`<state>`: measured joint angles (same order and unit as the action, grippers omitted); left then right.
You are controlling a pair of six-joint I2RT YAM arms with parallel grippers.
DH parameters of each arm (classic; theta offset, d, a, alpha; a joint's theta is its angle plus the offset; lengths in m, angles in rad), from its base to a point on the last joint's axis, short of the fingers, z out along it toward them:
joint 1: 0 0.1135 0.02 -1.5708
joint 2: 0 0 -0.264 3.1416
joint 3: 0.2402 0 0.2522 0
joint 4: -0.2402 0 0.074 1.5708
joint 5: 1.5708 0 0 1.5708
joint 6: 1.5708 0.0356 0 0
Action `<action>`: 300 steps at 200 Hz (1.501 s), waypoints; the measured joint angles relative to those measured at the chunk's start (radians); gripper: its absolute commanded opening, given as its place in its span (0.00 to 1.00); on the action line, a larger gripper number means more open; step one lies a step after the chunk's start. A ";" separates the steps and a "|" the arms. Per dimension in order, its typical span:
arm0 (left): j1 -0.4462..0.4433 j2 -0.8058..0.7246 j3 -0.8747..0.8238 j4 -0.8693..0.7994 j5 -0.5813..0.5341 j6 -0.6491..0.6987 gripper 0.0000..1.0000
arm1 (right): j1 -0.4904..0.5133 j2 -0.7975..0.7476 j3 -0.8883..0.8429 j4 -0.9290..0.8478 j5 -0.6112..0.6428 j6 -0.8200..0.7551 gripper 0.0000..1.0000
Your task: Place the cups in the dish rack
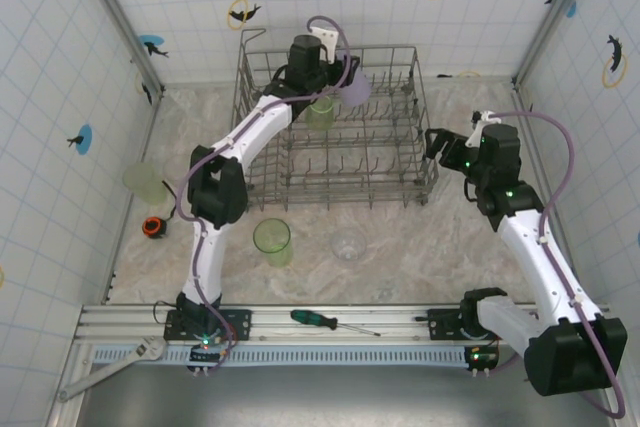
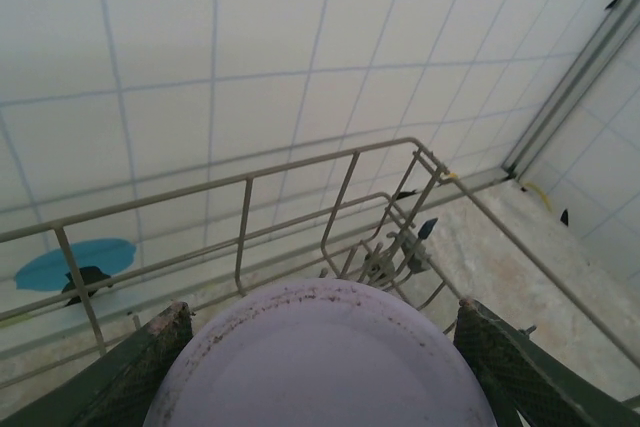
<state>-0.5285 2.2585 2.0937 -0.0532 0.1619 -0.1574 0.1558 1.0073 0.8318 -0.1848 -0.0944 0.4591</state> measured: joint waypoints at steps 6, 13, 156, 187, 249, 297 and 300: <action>-0.005 0.005 0.000 0.001 -0.002 0.019 0.00 | -0.002 0.000 -0.006 0.000 0.000 0.000 1.00; -0.011 0.010 0.000 0.000 -0.008 0.040 0.00 | -0.003 0.000 -0.014 0.001 0.000 -0.001 1.00; -0.105 0.059 -0.002 0.005 -0.198 0.295 0.00 | -0.008 -0.001 -0.036 0.001 -0.001 0.005 1.00; -0.106 0.084 -0.004 0.024 -0.211 0.311 0.00 | -0.008 -0.001 -0.037 0.001 0.000 0.005 1.00; -0.107 0.128 -0.031 0.025 -0.204 0.311 0.00 | -0.008 -0.002 -0.051 0.002 -0.001 0.005 1.00; -0.106 0.128 -0.038 0.039 -0.204 0.311 0.02 | -0.008 -0.003 -0.059 0.005 -0.001 0.005 1.00; -0.107 0.128 -0.038 0.039 -0.204 0.311 0.05 | -0.008 -0.003 -0.060 0.005 -0.001 0.005 1.00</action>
<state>-0.6353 2.3867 2.0556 -0.0143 -0.0422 0.1532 0.1482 1.0046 0.7715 -0.1799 -0.0952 0.4637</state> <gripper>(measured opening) 0.666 0.997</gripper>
